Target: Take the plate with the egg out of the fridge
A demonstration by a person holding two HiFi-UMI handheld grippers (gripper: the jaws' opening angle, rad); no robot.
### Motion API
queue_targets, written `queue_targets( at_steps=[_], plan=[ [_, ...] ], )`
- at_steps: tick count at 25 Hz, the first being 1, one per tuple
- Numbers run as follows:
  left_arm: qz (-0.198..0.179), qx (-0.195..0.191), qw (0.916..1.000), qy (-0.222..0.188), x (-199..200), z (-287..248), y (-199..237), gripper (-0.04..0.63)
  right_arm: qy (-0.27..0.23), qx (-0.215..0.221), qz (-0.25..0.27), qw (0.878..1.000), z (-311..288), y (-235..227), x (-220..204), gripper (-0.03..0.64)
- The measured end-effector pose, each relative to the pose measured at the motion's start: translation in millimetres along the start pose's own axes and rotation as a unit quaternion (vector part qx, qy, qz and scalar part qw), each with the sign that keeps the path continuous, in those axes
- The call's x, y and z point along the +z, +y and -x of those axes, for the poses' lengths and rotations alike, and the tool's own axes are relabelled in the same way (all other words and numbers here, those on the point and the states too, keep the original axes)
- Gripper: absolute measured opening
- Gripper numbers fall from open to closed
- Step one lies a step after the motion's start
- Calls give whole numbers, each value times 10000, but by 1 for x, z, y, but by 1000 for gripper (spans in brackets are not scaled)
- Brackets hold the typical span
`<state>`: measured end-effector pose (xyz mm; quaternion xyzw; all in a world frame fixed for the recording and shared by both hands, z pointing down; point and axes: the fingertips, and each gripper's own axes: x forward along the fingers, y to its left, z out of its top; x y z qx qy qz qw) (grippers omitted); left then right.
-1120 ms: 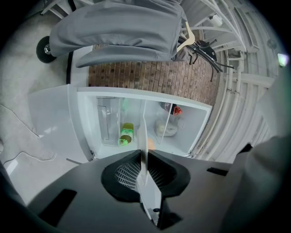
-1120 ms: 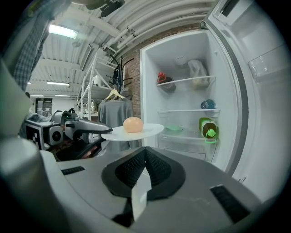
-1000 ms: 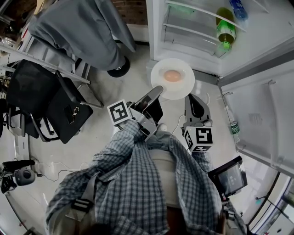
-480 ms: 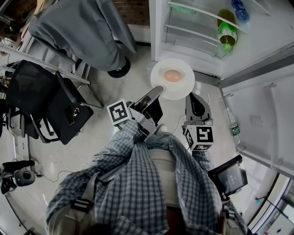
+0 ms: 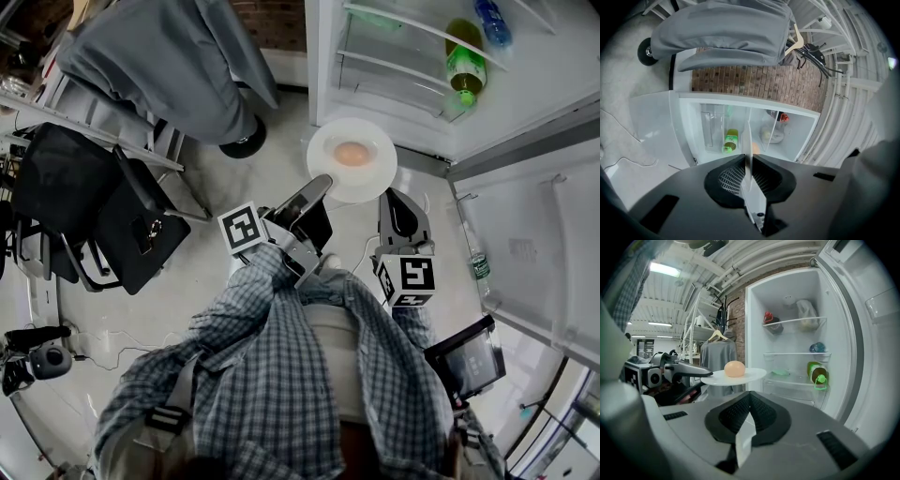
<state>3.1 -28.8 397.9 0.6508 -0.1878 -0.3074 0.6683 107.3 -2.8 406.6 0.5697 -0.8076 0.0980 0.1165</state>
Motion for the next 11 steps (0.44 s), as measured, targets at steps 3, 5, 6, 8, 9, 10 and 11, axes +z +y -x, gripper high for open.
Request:
queue_targets(
  at_steps=[3, 5, 6, 8, 9, 10, 11],
  plan=[
    [11, 8, 10000, -10, 1, -1, 0, 46, 27, 21, -12, 10000, -2, 1, 2, 6],
    [14, 8, 10000, -11, 1, -2, 1, 46, 40, 23, -19, 10000, -3, 0, 0, 6],
    [13, 8, 10000, -9, 1, -2, 2, 46, 40, 24, -19, 10000, -3, -1, -1, 6],
    [12, 11, 10000, -4, 2, -4, 3, 46, 49, 22, 8, 10000, -4, -3, -5, 6],
    [14, 11, 10000, -3, 2, -4, 4, 46, 68, 23, 19, 10000, -5, -4, -6, 6],
    [17, 10, 10000, -2, 2, -5, 4, 47, 95, 25, 22, 9999, -5, -4, -7, 6],
    [21, 7, 10000, -1, 2, -5, 3, 47, 121, 28, 23, 9999, -5, -5, -8, 6]
  ],
)
